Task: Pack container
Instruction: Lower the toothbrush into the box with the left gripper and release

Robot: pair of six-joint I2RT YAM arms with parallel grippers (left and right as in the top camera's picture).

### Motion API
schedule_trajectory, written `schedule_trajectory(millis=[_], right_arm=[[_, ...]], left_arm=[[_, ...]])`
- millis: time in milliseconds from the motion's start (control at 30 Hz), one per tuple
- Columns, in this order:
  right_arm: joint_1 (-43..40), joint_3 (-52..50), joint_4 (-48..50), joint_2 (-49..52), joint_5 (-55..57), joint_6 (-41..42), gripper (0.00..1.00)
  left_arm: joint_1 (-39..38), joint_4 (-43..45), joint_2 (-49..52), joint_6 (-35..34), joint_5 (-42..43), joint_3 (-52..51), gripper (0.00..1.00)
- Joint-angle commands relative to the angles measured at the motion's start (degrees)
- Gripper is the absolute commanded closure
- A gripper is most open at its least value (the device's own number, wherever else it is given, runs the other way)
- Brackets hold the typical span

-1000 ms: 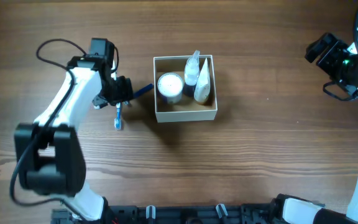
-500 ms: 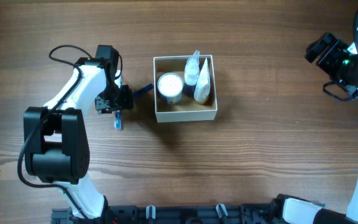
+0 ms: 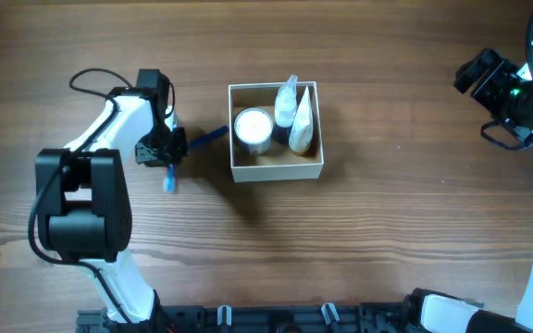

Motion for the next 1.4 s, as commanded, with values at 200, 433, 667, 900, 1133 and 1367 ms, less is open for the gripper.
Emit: schedule_trajectory(millis=[200, 433, 667, 900, 1133, 1367], right_arm=[[-0.1, 0.5, 0.0, 0.3, -0.9, 0.8, 0.00], [-0.1, 0.5, 0.0, 0.3, -0.9, 0.8, 0.00], [-0.1, 0.5, 0.0, 0.3, -0.9, 0.7, 0.00], [-0.1, 0.5, 0.0, 0.3, -0.9, 0.8, 0.00], [-0.1, 0.5, 0.0, 0.3, -0.9, 0.7, 0.00], [-0.1, 0.5, 0.0, 0.3, -0.9, 0.7, 0.00]], left_arm=[[2.5, -2.8, -1.0, 0.1, -0.6, 0.1, 0.96], [-0.6, -10.6, -9.7, -2.1, 0.2, 5.9, 0.96], [-8.0, -7.9, -21.4, -8.0, 2.7, 7.1, 0.96], [-17.8, 0.0, -22.9, -12.3, 3.0, 7.1, 0.95], [-23.0, 5.4, -17.9, -14.1, 2.9, 7.1, 0.93], [-23.2, 6.8, -13.9, -16.3, 3.0, 7.1, 0.92]])
